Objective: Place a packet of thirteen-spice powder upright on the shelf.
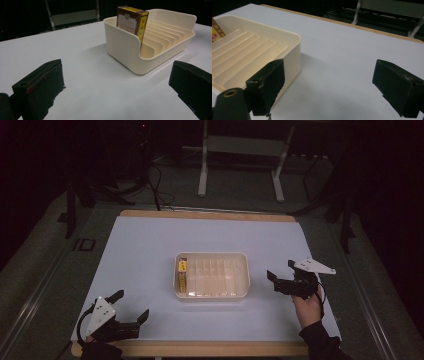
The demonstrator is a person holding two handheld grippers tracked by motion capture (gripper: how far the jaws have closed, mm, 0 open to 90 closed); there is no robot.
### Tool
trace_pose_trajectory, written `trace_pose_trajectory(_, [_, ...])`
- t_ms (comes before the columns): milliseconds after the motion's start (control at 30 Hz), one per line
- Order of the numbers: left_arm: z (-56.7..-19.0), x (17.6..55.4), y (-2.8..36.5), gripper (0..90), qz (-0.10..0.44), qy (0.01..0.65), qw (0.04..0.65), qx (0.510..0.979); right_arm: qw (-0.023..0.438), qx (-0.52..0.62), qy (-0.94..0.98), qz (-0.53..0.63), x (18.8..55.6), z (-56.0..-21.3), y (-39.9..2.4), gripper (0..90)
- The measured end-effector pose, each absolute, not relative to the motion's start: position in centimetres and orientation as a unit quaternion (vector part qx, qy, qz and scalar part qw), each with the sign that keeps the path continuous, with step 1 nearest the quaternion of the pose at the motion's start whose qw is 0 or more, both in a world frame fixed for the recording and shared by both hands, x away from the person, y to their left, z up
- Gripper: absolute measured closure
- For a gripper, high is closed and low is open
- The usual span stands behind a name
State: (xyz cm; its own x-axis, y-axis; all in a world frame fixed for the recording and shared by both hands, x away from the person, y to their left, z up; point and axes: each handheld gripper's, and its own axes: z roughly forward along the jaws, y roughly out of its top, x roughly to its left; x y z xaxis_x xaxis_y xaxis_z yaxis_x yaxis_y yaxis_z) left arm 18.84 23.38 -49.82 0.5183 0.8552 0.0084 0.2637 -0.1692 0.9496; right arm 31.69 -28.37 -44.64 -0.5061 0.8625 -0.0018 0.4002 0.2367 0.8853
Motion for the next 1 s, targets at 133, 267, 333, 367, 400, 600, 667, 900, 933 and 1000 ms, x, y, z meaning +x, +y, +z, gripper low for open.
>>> trace_pose_trajectory(133, [-49.8, 18.8, 23.4, 0.0, 0.29, 0.396, 0.509, 0.707, 0.266, 0.427, 0.741, 0.446, 31.1, -45.0, -28.7, 10.9])
trace_pose_trajectory(267, [-49.8, 18.8, 23.4, 0.0, 0.291, 0.396, 0.51, 0.706, 0.27, 0.428, 0.739, 0.444, 30.8, -45.3, -29.2, 10.9])
trace_pose_trajectory(333, [-49.8, 18.8, 23.4, 0.0, 0.292, 0.394, 0.508, 0.708, 0.273, 0.434, 0.735, 0.443, 30.7, -45.5, -29.6, 10.8])
trace_pose_trajectory(367, [-49.8, 18.8, 23.4, 0.0, 0.292, 0.394, 0.508, 0.708, 0.271, 0.436, 0.735, 0.443, 30.7, -45.5, -29.7, 10.9])
trace_pose_trajectory(400, [-49.8, 18.8, 23.4, 0.0, 0.291, 0.394, 0.508, 0.708, 0.271, 0.438, 0.734, 0.443, 30.7, -45.6, -29.8, 10.9])
trace_pose_trajectory(600, [-49.8, 18.9, 23.4, 0.0, 0.29, 0.394, 0.509, 0.708, 0.268, 0.44, 0.733, 0.445, 30.7, -45.9, -30.0, 10.8])
trace_pose_trajectory(667, [-49.8, 18.9, 23.4, 0.0, 0.291, 0.394, 0.51, 0.707, 0.268, 0.437, 0.735, 0.445, 30.8, -46.0, -29.9, 10.9])
trace_pose_trajectory(900, [-49.8, 18.8, 23.4, 0.0, 0.291, 0.396, 0.508, 0.707, 0.264, 0.426, 0.747, 0.437, 30.8, -46.1, -29.5, 10.9])
trace_pose_trajectory(933, [-49.8, 18.8, 23.4, 0.0, 0.291, 0.397, 0.508, 0.707, 0.263, 0.427, 0.747, 0.436, 30.8, -46.2, -29.5, 10.9])
trace_pose_trajectory(1000, [-49.8, 18.8, 23.4, 0.0, 0.29, 0.397, 0.509, 0.707, 0.263, 0.428, 0.746, 0.437, 30.9, -46.2, -29.5, 10.9])
